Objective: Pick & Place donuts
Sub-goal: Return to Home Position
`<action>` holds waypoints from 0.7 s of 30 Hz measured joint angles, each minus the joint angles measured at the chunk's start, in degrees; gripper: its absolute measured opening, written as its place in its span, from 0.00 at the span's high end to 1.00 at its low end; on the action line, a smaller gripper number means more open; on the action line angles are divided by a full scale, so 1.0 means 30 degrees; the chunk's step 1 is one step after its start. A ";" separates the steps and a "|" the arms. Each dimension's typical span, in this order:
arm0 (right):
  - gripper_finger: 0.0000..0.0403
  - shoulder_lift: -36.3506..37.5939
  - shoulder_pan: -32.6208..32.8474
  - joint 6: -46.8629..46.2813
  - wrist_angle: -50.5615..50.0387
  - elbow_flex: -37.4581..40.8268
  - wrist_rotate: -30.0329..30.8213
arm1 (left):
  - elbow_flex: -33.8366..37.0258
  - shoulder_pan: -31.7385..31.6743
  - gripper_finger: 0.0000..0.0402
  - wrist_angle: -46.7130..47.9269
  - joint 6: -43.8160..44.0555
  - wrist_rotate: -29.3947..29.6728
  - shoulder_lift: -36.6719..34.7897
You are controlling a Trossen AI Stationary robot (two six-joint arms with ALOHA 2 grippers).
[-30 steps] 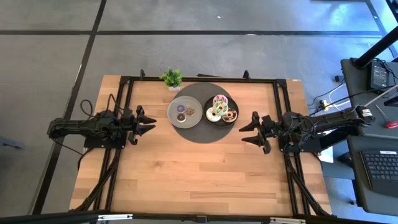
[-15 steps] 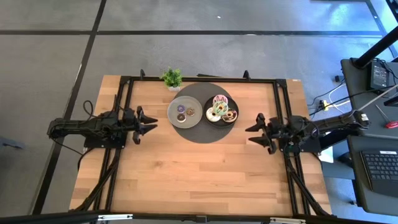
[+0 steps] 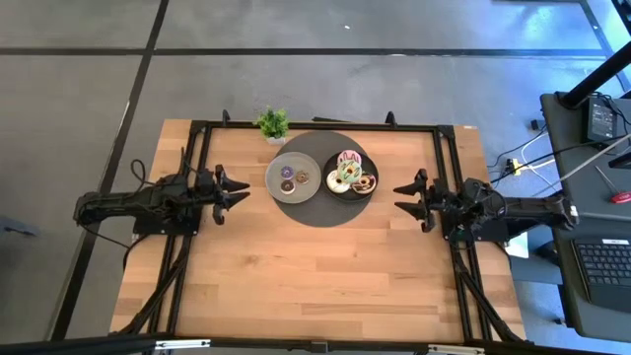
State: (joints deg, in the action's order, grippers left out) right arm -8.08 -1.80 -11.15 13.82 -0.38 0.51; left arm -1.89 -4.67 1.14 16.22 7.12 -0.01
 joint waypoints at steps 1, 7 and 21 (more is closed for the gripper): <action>0.48 0.0412 -0.0240 0.0135 -0.0590 0.0000 -0.0223 | 0.0133 -0.0202 0.68 -0.0162 0.0017 -0.0234 0.0000; 0.48 0.2697 -0.0954 0.0877 -0.2594 0.0000 -0.1184 | 0.0205 -0.1403 0.68 -0.0102 -0.0020 -0.1519 0.0000; 0.48 0.2586 -0.1131 0.4503 -0.4261 -0.0007 -0.0427 | 0.0205 -0.2243 0.68 -0.0028 -0.0319 -0.1860 0.0073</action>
State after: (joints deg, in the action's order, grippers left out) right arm -0.32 -5.19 2.35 1.04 -0.40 -0.77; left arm -1.28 -11.40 1.06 15.27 1.54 0.21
